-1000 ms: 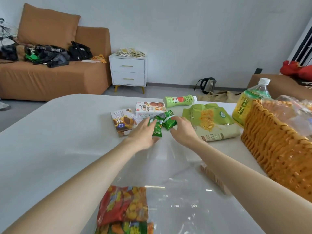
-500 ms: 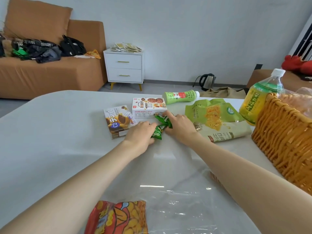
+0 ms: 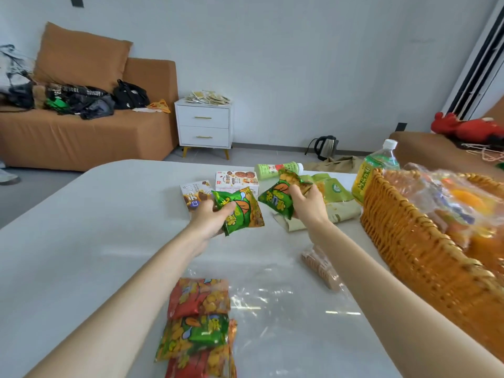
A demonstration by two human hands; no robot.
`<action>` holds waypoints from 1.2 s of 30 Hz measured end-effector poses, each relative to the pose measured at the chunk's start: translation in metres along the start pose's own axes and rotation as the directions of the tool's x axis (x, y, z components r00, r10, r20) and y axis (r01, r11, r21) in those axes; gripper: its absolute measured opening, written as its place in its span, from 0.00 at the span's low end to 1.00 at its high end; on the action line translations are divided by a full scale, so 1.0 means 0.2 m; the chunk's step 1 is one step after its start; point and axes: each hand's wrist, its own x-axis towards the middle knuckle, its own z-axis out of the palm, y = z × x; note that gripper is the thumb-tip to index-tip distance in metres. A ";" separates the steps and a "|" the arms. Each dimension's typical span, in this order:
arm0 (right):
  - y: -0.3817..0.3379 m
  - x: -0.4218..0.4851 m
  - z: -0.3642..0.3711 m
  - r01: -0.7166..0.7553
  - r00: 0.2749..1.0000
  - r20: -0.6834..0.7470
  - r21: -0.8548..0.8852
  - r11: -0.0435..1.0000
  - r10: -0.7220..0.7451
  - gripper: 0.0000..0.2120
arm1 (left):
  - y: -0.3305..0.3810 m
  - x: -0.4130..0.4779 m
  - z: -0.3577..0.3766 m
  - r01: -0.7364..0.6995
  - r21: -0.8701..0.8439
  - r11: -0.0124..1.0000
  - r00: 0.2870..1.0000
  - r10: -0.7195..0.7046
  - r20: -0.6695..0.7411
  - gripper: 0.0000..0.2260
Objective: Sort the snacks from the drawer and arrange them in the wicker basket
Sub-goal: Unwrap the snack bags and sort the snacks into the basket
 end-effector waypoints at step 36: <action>0.24 -0.91 -0.51 -0.229 0.918 0.371 0.202 0.952 0.142 0.13 | -0.20 -0.80 0.43 0.124 -0.347 0.930 0.991 -0.103 0.081 0.06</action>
